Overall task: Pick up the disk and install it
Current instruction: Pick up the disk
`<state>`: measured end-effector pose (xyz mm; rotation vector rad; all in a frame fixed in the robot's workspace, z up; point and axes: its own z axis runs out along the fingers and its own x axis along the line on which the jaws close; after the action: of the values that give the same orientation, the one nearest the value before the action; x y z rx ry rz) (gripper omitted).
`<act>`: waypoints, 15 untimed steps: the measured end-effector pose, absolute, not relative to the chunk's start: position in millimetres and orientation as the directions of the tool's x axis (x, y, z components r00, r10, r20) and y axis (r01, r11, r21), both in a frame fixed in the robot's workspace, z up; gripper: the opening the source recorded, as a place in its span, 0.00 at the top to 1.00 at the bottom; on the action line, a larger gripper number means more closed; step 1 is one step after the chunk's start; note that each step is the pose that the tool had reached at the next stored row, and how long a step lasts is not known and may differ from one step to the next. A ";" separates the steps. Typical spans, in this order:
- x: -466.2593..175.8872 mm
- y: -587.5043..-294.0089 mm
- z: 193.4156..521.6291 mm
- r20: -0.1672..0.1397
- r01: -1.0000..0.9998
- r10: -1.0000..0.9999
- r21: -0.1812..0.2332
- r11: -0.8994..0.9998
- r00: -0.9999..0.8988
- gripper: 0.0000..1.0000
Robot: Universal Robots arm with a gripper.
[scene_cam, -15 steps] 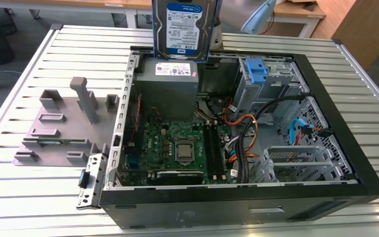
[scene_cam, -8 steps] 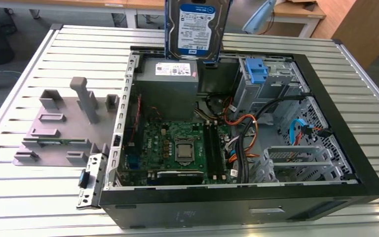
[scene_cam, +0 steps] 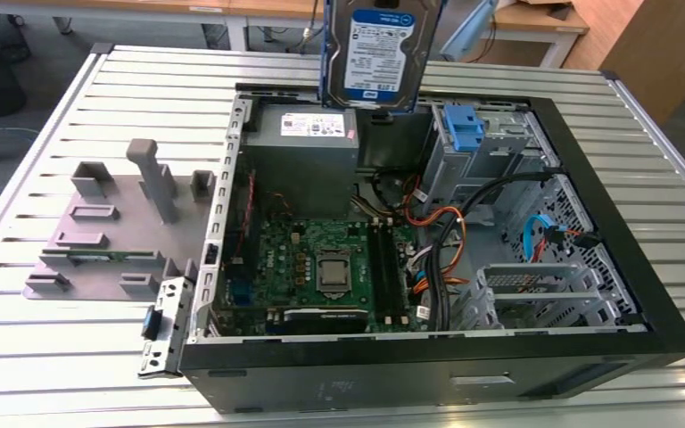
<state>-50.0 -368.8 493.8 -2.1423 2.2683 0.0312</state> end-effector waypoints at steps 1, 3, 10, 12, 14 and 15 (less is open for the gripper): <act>-46.7 -368.8 493.8 -0.029 -0.998 -0.998 0.000 0.057 -0.057 0.65; -42.4 -368.8 493.8 -0.029 -0.998 -0.998 0.000 0.057 -0.057 0.65; -42.0 -370.8 493.3 -0.031 -0.998 -0.998 -0.024 0.056 -0.056 0.65; -42.0 -373.3 493.1 -0.031 -0.998 -0.998 -0.035 0.056 -0.055 0.65; -42.1 -376.5 492.9 -0.032 -0.998 -0.998 -0.038 0.056 -0.055 0.65; -42.1 -378.5 492.9 -0.032 -0.998 -0.998 -0.038 0.056 -0.055 0.65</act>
<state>-42.1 -378.5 492.9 -2.1248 2.2470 -0.0090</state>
